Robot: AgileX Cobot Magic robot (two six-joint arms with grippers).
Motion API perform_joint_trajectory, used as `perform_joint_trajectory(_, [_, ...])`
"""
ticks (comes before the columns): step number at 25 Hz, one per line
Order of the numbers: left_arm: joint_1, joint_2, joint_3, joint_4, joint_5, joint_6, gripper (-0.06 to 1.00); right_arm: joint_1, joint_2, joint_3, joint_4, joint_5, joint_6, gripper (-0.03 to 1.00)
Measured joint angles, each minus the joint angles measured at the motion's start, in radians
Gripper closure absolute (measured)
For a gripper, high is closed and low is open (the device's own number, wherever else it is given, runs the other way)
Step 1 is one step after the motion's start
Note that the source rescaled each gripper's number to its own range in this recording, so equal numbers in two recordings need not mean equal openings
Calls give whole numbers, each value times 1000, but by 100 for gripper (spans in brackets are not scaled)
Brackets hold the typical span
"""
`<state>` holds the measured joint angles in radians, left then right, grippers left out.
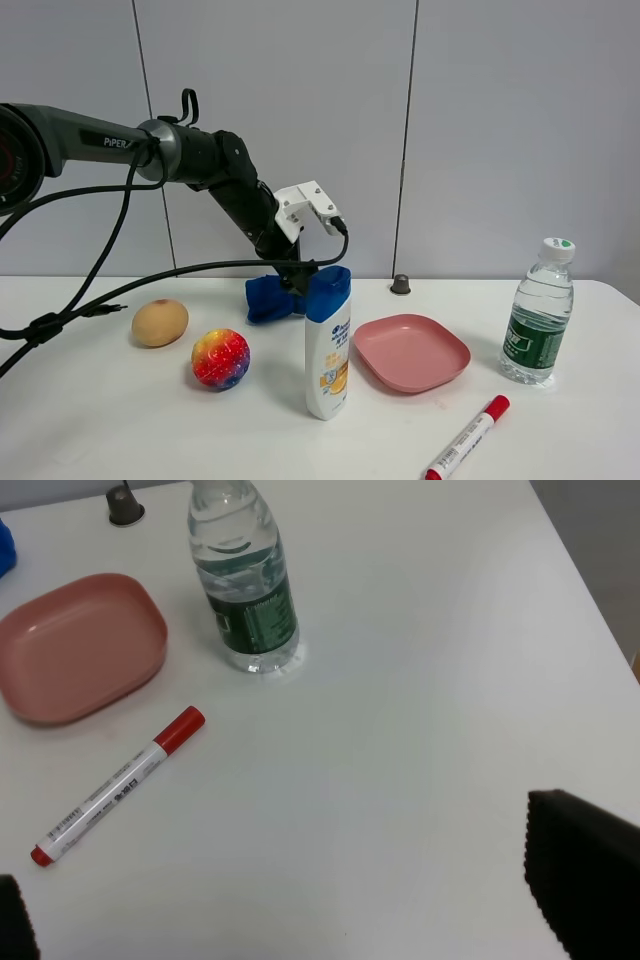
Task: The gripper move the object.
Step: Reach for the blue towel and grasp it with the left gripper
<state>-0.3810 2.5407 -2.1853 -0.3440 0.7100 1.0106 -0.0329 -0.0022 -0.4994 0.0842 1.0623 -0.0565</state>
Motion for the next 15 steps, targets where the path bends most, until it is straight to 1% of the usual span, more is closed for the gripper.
perform_joint_trajectory(5, [38,23,0,-3,-7,13,-6,0,0,0,0,0,0,-3])
perform_joint_trajectory(8, [51,34,0,-20,-16,32,-6,0,0,0,0,0,0,-3])
perform_joint_trajectory(15, [52,51,0,-62,-23,56,-6,0,0,0,0,0,0,-3])
